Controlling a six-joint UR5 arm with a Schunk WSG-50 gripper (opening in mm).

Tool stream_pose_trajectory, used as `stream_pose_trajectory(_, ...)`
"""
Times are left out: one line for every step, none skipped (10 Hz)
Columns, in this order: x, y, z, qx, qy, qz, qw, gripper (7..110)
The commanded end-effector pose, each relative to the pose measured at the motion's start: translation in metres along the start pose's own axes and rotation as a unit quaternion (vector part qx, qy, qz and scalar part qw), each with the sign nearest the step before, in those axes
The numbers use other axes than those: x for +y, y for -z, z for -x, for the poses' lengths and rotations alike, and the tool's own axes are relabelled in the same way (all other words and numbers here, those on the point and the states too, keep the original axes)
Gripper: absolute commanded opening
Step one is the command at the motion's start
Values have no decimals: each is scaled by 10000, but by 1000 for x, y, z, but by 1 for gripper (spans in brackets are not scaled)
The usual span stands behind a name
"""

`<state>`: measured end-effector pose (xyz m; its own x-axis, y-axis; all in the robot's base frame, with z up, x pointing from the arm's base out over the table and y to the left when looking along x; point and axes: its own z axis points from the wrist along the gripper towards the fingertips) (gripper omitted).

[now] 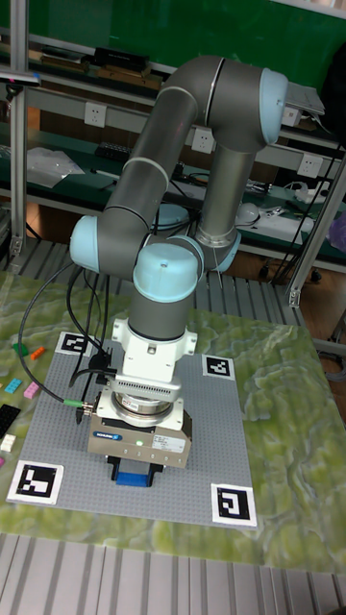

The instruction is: Stack small Lego blocks one on top of the other

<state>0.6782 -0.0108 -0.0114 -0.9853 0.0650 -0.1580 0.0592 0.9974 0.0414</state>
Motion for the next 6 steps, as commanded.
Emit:
stream_pose_trajectory(0,-5,0,3,154,68,9999,22)
stream_pose_trajectory(-1,-4,1,-5,155,60,9999,44)
stream_pose_trajectory(-1,0,2,-6,128,38,9999,44)
stream_pose_trajectory(-1,4,3,-9,90,-8,10000,44)
stream_pose_trajectory(-1,6,4,-10,45,-15,10000,44)
stream_pose_trajectory(-1,5,5,-33,23,-21,10000,44)
